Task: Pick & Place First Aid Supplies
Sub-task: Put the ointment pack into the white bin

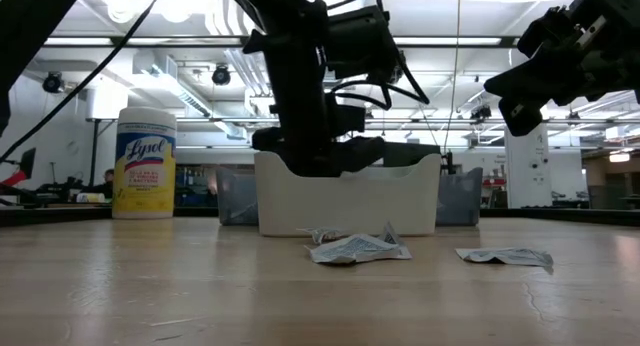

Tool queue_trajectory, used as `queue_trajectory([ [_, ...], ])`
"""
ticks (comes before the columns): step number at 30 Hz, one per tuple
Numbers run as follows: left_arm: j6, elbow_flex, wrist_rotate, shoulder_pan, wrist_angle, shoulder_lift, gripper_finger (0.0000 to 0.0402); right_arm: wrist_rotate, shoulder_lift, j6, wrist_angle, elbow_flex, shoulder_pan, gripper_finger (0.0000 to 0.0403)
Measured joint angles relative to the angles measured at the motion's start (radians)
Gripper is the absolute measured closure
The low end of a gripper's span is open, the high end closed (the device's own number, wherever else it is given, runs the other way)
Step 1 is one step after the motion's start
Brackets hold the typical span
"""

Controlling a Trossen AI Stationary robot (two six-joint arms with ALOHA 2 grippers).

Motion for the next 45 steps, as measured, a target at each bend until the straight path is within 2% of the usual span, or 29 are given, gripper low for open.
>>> queue_trajectory([
  [6, -0.001, 0.022, 0.006, 0.000, -0.006, 0.000, 0.0290, 0.000, 0.000, 0.000, 0.000, 0.000, 0.000, 0.0394],
  [11, 0.006, 0.062, 0.054, 0.000, -0.009, -0.003, 0.0264, 0.000, 0.000, 0.000, 0.000, 0.000, 0.000, 0.0394],
  [15, 0.025, 0.114, 0.103, -0.001, -0.021, -0.008, 0.0263, 0.000, 0.000, 0.000, 0.000, 0.000, 0.000, 0.0394],
  [24, 0.015, 0.194, 0.112, -0.012, -0.061, -0.066, 0.0264, 0.000, 0.000, 0.000, 0.000, 0.000, 0.000, 0.0394],
  [30, -0.034, 0.230, 0.132, -0.081, -0.057, -0.073, 0.0264, -0.001, 0.000, 0.000, 0.000, 0.000, 0.000, 0.0394],
  [38, -0.172, 0.227, 0.138, -0.192, -0.049, -0.073, 0.0264, 0.000, 0.000, 0.000, 0.000, 0.000, 0.000, 0.0394],
  [45, -0.255, 0.225, 0.118, -0.244, -0.049, -0.073, 0.0264, 0.000, 0.000, 0.000, 0.000, 0.000, 0.000, 0.0394],
])
